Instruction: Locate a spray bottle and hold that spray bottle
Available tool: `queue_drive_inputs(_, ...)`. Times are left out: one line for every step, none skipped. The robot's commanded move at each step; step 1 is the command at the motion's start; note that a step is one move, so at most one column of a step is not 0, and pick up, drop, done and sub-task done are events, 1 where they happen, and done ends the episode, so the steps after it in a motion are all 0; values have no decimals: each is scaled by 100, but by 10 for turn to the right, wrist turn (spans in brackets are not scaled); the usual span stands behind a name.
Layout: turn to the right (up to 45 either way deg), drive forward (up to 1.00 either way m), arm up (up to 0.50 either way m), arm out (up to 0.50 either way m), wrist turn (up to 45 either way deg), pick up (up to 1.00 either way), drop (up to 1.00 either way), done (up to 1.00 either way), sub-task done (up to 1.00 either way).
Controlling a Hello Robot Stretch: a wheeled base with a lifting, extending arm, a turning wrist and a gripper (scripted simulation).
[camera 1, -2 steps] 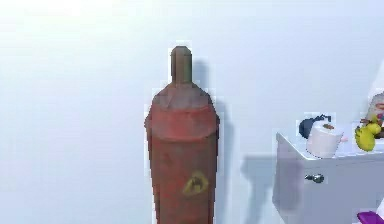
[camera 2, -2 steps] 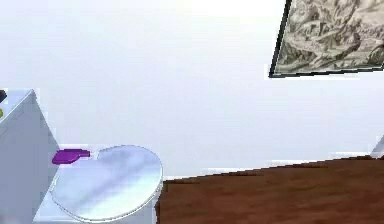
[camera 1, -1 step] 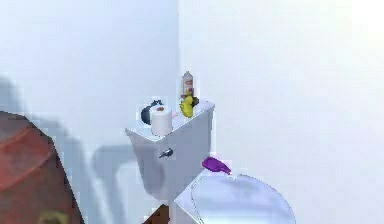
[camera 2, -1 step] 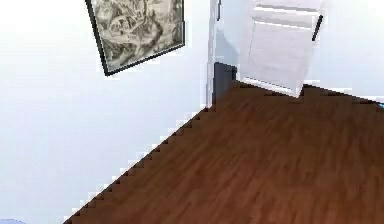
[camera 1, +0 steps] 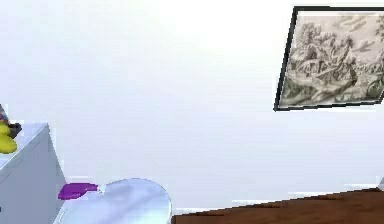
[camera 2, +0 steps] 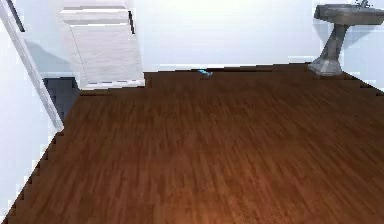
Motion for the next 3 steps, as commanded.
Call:
queue_drive_inputs(90,0,0,0,0,0,0,0,0)
queue_drive_inputs(0,55,0,0,0,0,0,0,0)
queue_drive_inputs(-450,0,0,0,0,0,0,0,0)
